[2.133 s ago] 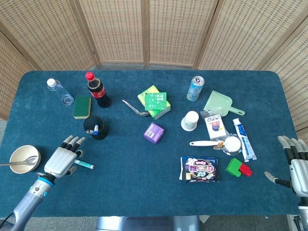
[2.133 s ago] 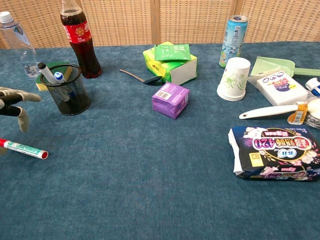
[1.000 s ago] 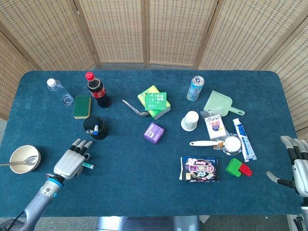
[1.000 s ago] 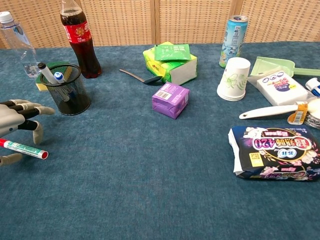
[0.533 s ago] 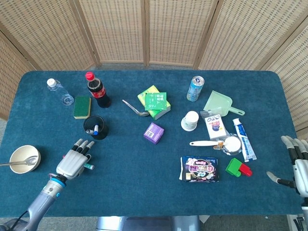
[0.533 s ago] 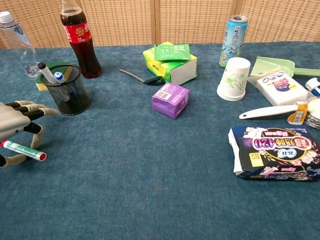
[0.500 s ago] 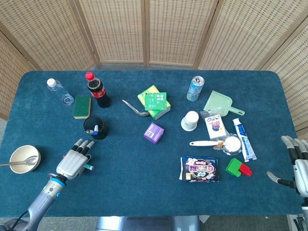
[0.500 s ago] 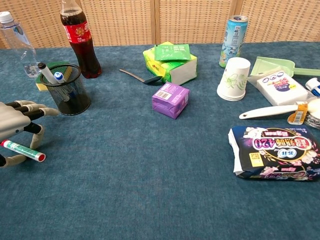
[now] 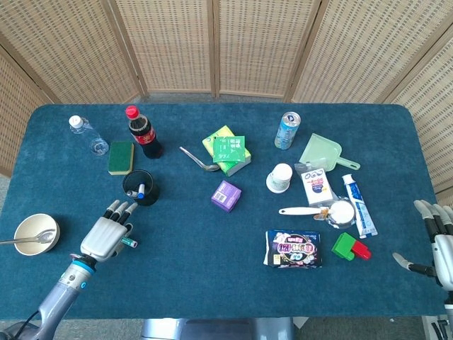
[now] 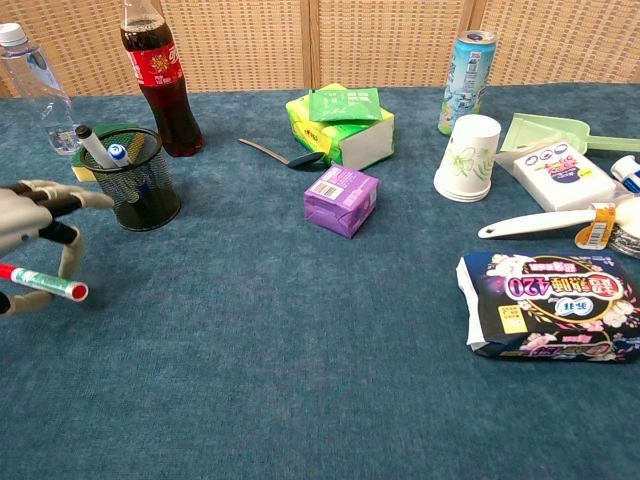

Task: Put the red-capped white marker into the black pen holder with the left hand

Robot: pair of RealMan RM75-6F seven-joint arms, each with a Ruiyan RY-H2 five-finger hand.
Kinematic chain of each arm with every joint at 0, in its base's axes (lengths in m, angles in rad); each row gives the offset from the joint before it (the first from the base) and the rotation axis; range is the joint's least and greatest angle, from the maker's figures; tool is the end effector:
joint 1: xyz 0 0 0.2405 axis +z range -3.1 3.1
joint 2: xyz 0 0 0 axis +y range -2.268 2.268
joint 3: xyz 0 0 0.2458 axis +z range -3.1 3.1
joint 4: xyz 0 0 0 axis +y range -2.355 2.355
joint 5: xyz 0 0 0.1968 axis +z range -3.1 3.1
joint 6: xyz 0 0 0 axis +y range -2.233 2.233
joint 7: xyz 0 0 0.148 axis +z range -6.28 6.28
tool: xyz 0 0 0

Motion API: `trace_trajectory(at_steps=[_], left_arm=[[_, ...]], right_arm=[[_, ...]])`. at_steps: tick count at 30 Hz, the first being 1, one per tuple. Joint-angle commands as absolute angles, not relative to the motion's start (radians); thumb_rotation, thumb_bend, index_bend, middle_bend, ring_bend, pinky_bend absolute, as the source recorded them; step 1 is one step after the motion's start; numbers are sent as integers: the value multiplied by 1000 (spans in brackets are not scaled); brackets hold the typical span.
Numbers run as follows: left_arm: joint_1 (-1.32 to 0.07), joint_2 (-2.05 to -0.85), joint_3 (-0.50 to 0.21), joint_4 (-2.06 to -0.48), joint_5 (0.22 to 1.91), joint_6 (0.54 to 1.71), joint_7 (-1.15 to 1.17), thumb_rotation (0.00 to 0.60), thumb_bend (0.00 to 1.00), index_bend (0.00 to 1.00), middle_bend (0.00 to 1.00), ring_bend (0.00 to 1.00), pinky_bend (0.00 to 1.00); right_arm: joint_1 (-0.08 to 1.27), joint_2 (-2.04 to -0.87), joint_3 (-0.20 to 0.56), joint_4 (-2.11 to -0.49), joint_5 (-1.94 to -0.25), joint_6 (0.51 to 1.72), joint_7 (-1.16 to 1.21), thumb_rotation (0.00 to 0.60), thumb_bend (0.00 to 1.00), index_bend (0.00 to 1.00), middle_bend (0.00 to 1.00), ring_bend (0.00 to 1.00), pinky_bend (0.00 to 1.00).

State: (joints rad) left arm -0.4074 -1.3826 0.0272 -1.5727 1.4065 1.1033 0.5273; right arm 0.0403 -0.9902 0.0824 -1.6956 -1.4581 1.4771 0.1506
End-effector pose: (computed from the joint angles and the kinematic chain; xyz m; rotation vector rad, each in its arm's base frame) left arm -0.2378 0.2367 0.0282 -1.9599 -0.7008 -0.6118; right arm -0.2993 -0.1755 0.2042 1.2720 -1.0009 0.9589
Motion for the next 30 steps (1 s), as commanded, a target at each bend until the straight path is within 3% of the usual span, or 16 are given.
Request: trace_trajectory(at_steps=[1, 10, 19, 30], left_arm=[[-410, -1332, 10, -1621, 1424, 1120, 438, 600, 406, 609, 0, 0, 0], [-396, -1180, -30, -1741, 1479, 1180, 48, 600, 406, 605, 0, 0, 22], [-364, -1050, -65, -1752, 1552, 1299, -309, 600, 405, 608, 0, 0, 22], [-392, -1068, -138, -1676, 1560, 1363, -590, 600, 404, 616, 0, 0, 3]], right_arm=[[41, -992, 82, -1695, -1460, 1478, 150, 600, 0, 59, 0, 0, 0], [41, -994, 81, -1694, -1461, 1477, 147, 600, 0, 61, 0, 0, 0], [43, -997, 80, -1695, -1460, 1473, 139, 600, 0, 62, 0, 0, 0], [43, -1001, 78, -1696, -1459, 1472, 127, 600, 0, 65, 0, 0, 0]])
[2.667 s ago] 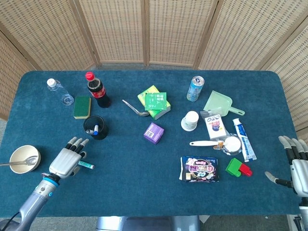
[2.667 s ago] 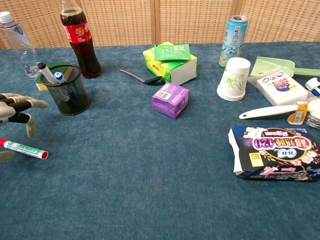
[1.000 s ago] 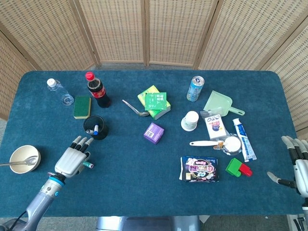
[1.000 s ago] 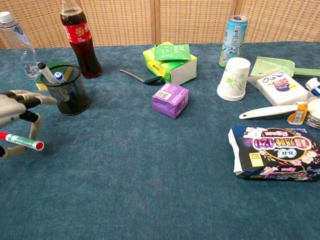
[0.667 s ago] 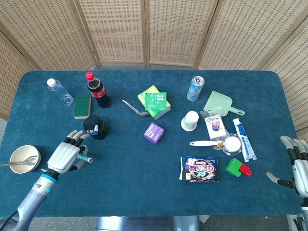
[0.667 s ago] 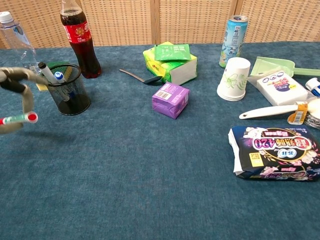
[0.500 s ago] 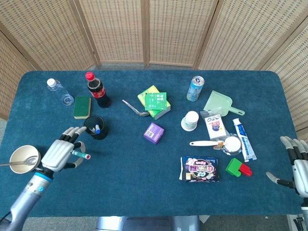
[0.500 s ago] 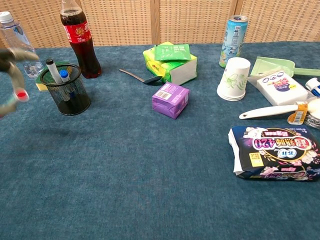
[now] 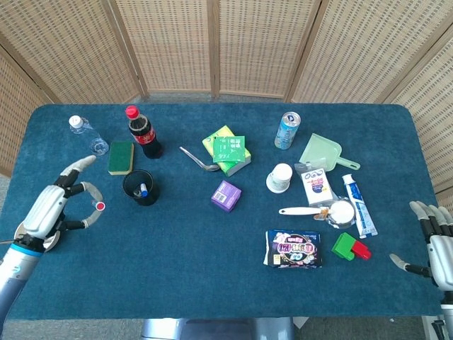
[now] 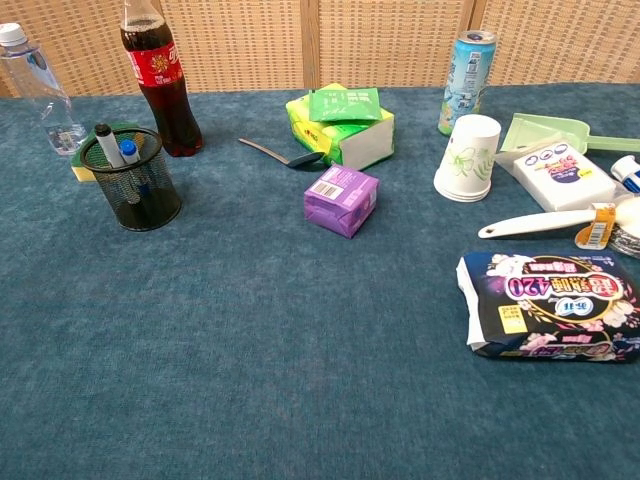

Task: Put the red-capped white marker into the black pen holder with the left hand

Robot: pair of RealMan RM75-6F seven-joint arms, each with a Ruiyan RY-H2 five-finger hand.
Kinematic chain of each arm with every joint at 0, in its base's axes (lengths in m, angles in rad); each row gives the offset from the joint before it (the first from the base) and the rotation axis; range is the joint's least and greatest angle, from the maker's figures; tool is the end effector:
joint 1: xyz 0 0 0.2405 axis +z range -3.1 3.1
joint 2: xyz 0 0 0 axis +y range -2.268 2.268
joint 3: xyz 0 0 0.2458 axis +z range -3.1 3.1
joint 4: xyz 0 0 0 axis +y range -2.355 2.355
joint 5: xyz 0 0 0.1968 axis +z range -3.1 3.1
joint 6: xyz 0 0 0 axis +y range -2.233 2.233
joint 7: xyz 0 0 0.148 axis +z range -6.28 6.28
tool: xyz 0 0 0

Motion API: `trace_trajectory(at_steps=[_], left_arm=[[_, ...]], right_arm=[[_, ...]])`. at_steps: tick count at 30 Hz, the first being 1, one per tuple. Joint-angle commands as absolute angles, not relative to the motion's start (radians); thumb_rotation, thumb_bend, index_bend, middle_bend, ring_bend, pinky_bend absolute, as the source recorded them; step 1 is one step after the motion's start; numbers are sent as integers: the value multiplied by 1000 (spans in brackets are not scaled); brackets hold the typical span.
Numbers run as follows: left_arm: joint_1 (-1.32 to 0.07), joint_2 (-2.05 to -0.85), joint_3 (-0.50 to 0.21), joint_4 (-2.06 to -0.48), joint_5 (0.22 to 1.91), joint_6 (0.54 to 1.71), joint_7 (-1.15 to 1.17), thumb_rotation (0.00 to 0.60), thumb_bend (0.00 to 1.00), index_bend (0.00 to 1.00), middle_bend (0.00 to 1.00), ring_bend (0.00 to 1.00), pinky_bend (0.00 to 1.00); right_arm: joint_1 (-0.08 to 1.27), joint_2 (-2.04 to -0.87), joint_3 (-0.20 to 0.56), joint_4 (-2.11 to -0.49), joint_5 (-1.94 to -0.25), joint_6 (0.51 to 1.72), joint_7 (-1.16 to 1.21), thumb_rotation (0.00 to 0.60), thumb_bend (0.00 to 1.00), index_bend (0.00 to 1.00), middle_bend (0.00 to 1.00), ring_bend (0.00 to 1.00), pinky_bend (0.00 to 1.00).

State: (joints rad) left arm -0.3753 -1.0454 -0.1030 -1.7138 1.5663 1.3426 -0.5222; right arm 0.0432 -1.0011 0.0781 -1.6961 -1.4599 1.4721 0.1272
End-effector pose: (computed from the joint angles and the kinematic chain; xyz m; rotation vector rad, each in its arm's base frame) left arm -0.2097 0.2619 0.1642 -1.5046 -1.2292 -1.4688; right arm -0.2988 -0.1755 0.1994 1.2849 -0.9983 0.9456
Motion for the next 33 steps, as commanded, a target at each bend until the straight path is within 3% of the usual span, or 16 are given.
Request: trace_trajectory(at_steps=[1, 13, 33], left_arm=[[-403, -1087, -160, -1658, 1537, 1360, -625, 600, 405, 616, 0, 0, 4], [-489, -1279, -253, -1513, 1426, 1311, -740, 600, 404, 606, 0, 0, 14], [-497, -1512, -210, -1255, 1408, 1267, -911, 600, 404, 606, 0, 0, 24]], right_arm=[[43, -1002, 79, -1695, -1458, 1472, 127, 600, 0, 65, 0, 0, 1], [47, -1007, 81, -1687, -1447, 1463, 123, 600, 0, 65, 0, 0, 0], [49, -1010, 84, -1676, -1433, 1451, 129, 600, 0, 66, 0, 0, 0]])
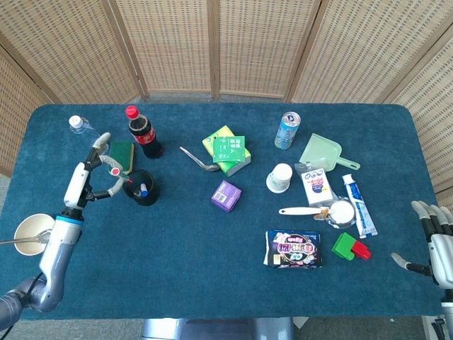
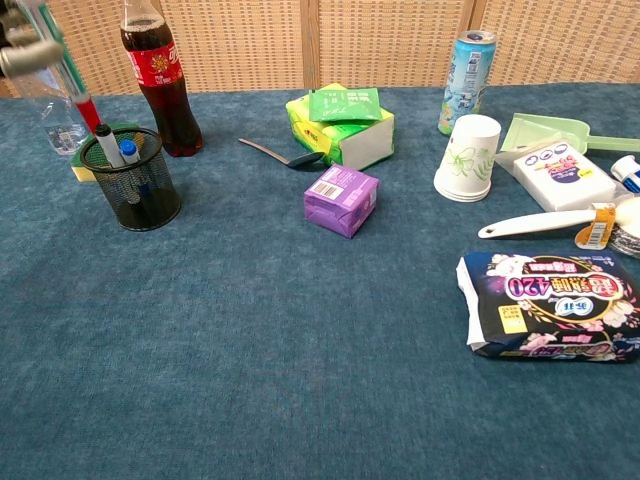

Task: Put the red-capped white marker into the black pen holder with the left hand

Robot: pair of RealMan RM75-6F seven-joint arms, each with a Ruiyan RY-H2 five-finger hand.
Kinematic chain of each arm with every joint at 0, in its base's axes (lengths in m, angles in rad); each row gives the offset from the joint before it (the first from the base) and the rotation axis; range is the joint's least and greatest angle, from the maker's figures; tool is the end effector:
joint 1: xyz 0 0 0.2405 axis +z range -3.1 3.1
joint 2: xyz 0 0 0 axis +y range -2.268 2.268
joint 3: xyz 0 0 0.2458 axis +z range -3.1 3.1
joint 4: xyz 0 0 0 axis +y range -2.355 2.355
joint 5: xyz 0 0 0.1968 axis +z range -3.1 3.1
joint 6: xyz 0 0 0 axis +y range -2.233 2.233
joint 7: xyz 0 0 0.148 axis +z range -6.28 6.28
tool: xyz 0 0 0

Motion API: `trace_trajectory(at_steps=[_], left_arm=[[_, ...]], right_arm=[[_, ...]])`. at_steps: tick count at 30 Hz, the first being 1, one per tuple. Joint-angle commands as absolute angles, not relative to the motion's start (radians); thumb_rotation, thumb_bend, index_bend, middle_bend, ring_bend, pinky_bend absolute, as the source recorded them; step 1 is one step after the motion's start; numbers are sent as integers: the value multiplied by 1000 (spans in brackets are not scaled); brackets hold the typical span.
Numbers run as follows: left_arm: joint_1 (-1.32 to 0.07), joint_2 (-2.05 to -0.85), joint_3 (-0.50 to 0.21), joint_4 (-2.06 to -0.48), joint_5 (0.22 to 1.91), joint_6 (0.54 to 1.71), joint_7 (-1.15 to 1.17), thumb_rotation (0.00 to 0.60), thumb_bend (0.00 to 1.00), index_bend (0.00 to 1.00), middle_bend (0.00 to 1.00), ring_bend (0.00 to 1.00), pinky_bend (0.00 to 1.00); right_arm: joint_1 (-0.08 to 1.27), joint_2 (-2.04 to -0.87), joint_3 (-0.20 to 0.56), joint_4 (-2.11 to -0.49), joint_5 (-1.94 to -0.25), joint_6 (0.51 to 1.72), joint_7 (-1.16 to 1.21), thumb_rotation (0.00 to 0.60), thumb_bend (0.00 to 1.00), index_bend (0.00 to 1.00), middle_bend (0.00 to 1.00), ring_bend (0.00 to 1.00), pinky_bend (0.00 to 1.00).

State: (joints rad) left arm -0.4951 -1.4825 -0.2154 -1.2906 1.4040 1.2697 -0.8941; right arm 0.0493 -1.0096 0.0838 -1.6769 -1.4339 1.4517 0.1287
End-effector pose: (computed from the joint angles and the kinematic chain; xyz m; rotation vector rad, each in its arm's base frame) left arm -0.2208 0.3285 0.0809 -1.1334 -1.5676 -1.7796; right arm -0.3050 -0.1783 0.1985 1.2728 -1.0086 0.9232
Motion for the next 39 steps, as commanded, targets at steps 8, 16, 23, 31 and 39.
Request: trace_trajectory(at_steps=[8, 16, 23, 31, 39], left_arm=[[-523, -1558, -230, -1198, 1405, 1251, -935, 600, 405, 485, 0, 0, 16], [-521, -1571, -230, -1171, 1412, 1264, -923, 600, 404, 227, 0, 0, 0], [-498, -1556, -223, -1181, 1453, 1342, -892, 600, 404, 166, 0, 0, 0], [-382, -1348, -116, -1327, 1585, 1507, -602, 600, 404, 171, 0, 0, 0], [-218, -1108, -32, -1573, 1476, 1525, -266, 600, 404, 185, 0, 0, 0]], right_arm=[[48, -1006, 88, -1676, -1424, 1450, 143, 600, 0, 66, 0, 0, 0], [49, -1003, 88, -1676, -1424, 1446, 150, 600, 0, 65, 0, 0, 0], [48, -1002, 88, -1679, -1422, 1447, 150, 600, 0, 66, 0, 0, 1], [48, -1003, 84, -1683, -1432, 1447, 143, 600, 0, 66, 0, 0, 0], [47, -1006, 79, -1688, -1444, 1454, 120, 600, 0, 66, 0, 0, 1]])
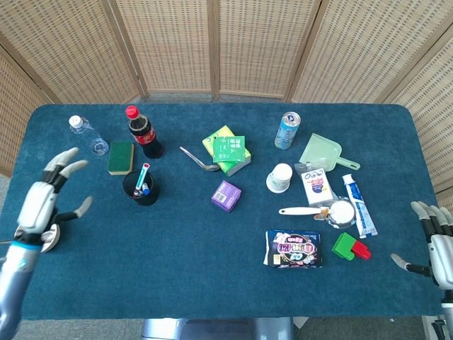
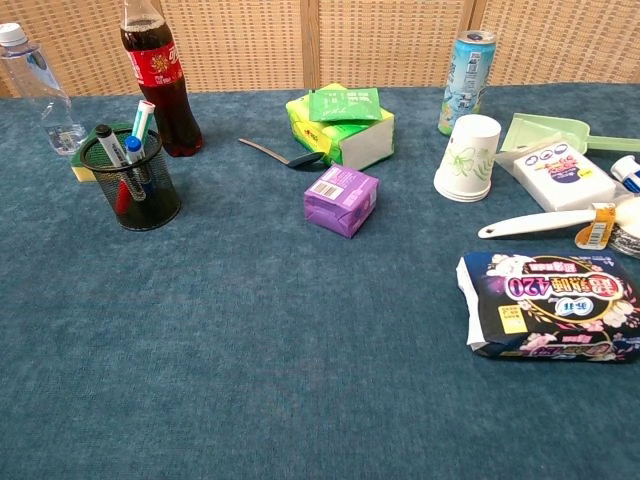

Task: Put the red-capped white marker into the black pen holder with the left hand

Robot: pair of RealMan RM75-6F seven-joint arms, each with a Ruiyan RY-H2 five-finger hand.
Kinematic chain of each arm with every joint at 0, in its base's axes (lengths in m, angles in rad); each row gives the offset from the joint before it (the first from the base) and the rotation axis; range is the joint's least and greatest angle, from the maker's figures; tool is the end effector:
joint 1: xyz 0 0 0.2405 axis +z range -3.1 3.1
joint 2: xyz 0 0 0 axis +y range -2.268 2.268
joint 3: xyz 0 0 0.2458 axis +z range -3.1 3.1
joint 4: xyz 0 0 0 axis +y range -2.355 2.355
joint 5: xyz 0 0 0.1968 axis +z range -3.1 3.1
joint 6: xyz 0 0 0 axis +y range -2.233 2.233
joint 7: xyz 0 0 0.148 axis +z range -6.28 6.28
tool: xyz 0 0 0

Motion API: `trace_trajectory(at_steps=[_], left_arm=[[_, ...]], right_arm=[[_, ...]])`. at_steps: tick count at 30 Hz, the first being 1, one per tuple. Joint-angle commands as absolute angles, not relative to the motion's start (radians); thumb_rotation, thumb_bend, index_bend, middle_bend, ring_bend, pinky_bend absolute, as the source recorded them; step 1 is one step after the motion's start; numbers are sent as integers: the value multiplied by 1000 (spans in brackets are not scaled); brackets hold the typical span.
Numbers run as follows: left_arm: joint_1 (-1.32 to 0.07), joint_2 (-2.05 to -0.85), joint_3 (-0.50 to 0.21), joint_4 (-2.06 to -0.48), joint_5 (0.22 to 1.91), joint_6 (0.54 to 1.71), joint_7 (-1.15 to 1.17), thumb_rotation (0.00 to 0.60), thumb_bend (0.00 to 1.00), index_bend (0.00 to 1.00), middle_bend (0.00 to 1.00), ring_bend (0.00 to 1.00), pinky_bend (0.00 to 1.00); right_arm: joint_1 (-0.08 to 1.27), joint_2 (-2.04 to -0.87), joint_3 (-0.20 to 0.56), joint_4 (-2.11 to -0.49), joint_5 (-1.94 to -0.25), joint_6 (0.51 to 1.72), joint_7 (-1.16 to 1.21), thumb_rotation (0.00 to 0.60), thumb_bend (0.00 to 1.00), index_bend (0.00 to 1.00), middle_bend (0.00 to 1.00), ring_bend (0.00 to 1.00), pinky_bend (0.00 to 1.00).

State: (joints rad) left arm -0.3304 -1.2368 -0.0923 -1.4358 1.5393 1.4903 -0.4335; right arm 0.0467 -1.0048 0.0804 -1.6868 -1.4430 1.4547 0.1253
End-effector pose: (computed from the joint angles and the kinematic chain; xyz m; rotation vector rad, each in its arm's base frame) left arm -0.2545 0.2626 0.1507 -1.4093 -1.0091 -1.4178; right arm -0.3028 -0.1769 0.1983 1.2803 -1.0086 0.9258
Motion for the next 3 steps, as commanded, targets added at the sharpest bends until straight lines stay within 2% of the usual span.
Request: trace_trajectory(at_steps=[1, 3], left_arm=[[-190, -1091, -24, -1590, 1451, 1539, -232, 600, 404, 185, 0, 0, 0], [-155, -1071, -12, -1616, 1430, 1559, -195, 600, 405, 186, 0, 0, 0]], right_arm=[[49, -1008, 79, -1687, -1443, 1452, 111, 600, 0, 66, 0, 0, 1], [51, -1013, 79, -1684, -1441, 1450, 96, 600, 0, 66, 0, 0, 1]])
